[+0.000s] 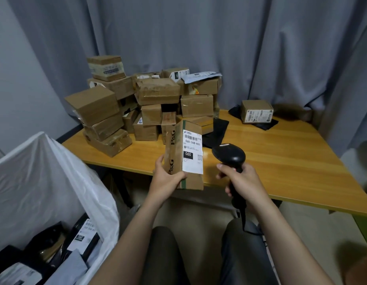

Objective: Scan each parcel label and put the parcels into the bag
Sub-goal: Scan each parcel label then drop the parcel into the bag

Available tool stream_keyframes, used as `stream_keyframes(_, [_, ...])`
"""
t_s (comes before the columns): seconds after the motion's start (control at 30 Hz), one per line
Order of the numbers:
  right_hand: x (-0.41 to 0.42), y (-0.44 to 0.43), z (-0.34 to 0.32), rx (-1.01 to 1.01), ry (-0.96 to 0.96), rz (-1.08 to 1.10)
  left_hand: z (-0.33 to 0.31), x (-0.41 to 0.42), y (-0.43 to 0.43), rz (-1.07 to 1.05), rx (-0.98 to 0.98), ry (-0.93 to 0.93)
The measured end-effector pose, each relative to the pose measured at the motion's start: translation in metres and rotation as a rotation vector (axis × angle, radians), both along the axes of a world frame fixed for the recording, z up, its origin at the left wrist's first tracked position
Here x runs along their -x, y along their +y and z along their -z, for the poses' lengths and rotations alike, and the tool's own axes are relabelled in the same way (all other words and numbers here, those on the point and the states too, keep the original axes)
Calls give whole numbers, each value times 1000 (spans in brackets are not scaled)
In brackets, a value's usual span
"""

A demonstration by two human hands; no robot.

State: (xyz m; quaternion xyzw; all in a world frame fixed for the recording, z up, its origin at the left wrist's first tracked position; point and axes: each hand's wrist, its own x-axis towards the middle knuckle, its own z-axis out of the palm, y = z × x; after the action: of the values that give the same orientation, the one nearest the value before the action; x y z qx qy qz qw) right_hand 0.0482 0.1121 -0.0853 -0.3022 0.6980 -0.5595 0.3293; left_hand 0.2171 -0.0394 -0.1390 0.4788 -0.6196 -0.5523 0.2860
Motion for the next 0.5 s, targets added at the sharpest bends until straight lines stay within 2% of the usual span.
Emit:
stream_keyframes(0.17, [-15,2,-15,-40,-14,-118,10,-7,-10,-55,16,119])
stream_keyframes(0.33, [-25,4,-33,-1,-29,-180,13,-7,-16,-98,123,143])
stream_keyframes(0.5, [-26,6,-46,49,-22,-186,28,2,-33,-45,166,109])
